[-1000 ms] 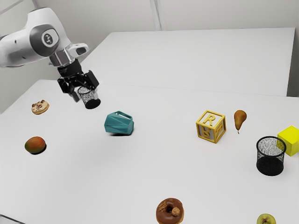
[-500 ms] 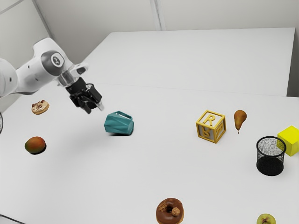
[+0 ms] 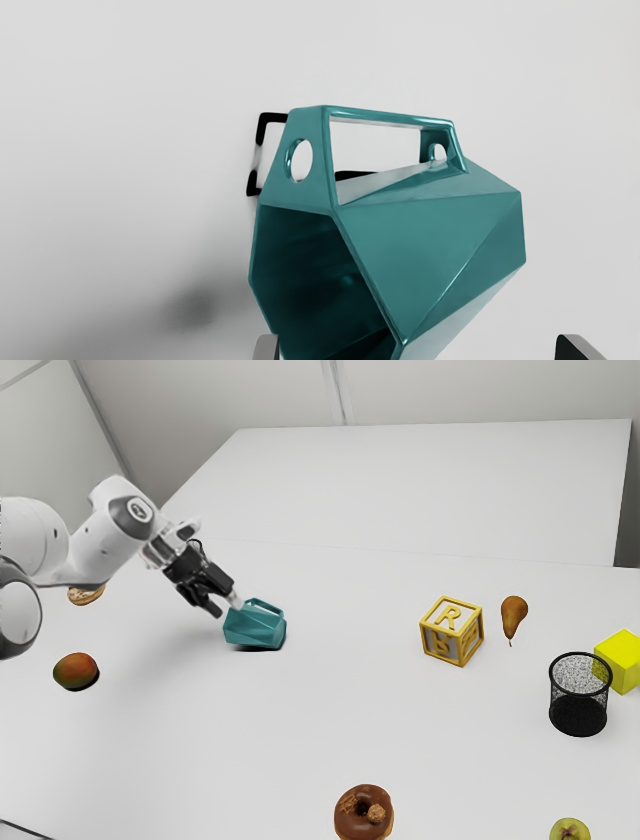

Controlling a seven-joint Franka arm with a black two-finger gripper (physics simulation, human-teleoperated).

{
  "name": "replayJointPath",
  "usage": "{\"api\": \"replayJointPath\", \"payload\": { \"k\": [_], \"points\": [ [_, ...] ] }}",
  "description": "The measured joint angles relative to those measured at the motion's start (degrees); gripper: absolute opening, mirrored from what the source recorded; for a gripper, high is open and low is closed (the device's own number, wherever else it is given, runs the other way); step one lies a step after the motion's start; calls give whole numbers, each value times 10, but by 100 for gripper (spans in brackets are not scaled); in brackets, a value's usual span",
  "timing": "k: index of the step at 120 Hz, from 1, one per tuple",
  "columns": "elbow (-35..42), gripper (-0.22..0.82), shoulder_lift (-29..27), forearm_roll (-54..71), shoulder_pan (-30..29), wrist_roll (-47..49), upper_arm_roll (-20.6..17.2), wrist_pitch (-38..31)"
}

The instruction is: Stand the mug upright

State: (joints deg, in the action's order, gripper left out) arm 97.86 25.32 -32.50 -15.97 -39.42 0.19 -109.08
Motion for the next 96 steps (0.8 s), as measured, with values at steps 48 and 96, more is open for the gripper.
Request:
{"api": "replayJointPath", "payload": {
  "k": [48,96],
  "points": [
    [0,55,15,-48,-17,-47,0,65],
    [-3,20,21,-59,-17,-94,-6,62]
  ]
}}
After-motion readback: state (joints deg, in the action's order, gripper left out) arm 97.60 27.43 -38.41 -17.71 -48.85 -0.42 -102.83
